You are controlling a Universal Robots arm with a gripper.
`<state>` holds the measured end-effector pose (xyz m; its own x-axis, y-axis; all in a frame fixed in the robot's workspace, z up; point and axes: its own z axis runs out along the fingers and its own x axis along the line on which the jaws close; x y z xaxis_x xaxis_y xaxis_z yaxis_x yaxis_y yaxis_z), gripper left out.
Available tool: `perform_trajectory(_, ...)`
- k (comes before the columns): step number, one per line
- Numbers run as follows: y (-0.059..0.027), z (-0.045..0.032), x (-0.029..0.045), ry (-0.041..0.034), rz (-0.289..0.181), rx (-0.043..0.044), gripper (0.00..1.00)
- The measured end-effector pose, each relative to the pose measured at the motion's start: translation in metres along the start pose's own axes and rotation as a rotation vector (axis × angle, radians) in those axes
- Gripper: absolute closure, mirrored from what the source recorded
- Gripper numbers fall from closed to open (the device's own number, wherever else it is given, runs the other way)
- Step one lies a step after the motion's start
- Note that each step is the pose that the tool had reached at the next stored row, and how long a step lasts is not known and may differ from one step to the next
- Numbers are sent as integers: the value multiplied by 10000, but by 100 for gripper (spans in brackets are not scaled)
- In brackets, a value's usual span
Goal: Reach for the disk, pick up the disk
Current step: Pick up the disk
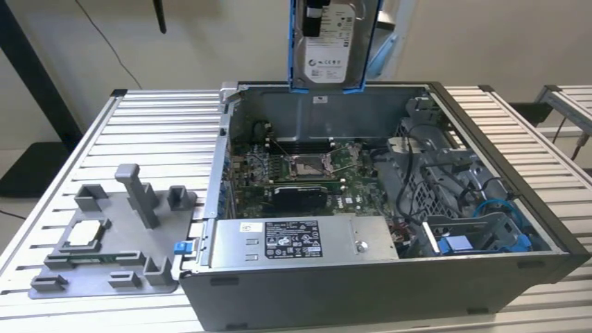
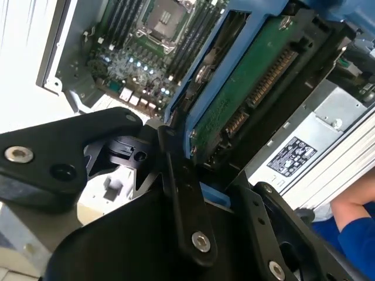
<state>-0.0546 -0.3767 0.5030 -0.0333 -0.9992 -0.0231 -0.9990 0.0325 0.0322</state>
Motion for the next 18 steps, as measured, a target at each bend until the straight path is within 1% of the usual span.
perform_trajectory(10,-223,-6,-7,-1,0,1,100)
perform_trajectory(11,-290,-9,-9,-1,0,1,100)
perform_trajectory(18,-506,-15,-17,-1,1,0,100)
